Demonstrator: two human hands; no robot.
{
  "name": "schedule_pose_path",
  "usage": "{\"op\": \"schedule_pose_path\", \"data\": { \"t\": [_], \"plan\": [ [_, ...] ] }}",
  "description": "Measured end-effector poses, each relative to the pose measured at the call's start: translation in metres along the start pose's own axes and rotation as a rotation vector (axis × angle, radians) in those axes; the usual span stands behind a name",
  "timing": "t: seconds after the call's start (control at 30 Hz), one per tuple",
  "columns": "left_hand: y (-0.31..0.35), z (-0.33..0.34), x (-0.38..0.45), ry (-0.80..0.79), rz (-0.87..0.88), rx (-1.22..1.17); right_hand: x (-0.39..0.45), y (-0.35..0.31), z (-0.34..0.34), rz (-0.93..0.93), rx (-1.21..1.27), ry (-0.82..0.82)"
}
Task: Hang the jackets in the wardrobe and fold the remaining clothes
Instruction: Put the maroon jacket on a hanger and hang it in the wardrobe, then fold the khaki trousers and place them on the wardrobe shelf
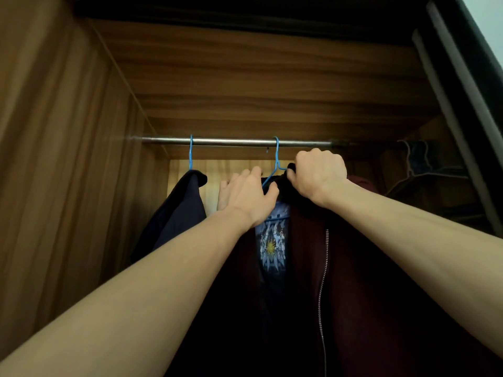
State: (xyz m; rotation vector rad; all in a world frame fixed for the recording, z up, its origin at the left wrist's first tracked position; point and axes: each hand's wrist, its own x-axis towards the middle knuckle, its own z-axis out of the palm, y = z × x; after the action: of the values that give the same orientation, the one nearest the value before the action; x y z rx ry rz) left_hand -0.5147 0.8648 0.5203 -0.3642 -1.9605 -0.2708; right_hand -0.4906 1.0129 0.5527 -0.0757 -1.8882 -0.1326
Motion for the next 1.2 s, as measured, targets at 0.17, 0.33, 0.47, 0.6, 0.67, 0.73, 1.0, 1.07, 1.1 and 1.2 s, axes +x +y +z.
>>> {"op": "schedule_pose_path", "data": {
  "t": [0.17, 0.33, 0.47, 0.6, 0.67, 0.73, 1.0, 1.07, 1.1, 1.2],
  "plan": [
    [-0.003, -0.008, -0.022, -0.02, -0.005, -0.111, -0.024, 0.005, -0.017, -0.029, 0.021, -0.04],
    [-0.001, -0.011, -0.051, -0.016, -0.02, -0.275, -0.064, 0.016, -0.033, -0.073, 0.023, 0.02],
    [0.005, -0.005, -0.078, -0.017, -0.012, -0.354, -0.104, 0.023, -0.037, -0.121, 0.122, 0.119],
    [0.018, -0.004, -0.115, 0.003, -0.005, -0.43, -0.155, 0.025, -0.04, -0.124, 0.17, 0.127],
    [0.021, -0.007, -0.14, 0.028, 0.011, -0.456, -0.183, 0.029, -0.045, -0.118, 0.188, 0.104],
    [0.024, -0.01, -0.167, 0.042, 0.053, -0.436, -0.211, 0.035, -0.052, -0.118, 0.199, 0.09],
    [0.055, -0.035, -0.282, -0.026, 0.093, -0.421, -0.329, 0.079, -0.099, -0.049, 0.207, 0.027],
    [0.071, -0.041, -0.312, -0.038, 0.105, -0.429, -0.361, 0.095, -0.115, -0.017, 0.216, 0.018],
    [0.08, -0.044, -0.326, -0.042, 0.104, -0.443, -0.377, 0.104, -0.123, 0.003, 0.224, 0.016],
    [0.116, -0.052, -0.365, -0.05, 0.133, -0.472, -0.426, 0.136, -0.151, 0.069, 0.208, -0.007]
  ]
}}
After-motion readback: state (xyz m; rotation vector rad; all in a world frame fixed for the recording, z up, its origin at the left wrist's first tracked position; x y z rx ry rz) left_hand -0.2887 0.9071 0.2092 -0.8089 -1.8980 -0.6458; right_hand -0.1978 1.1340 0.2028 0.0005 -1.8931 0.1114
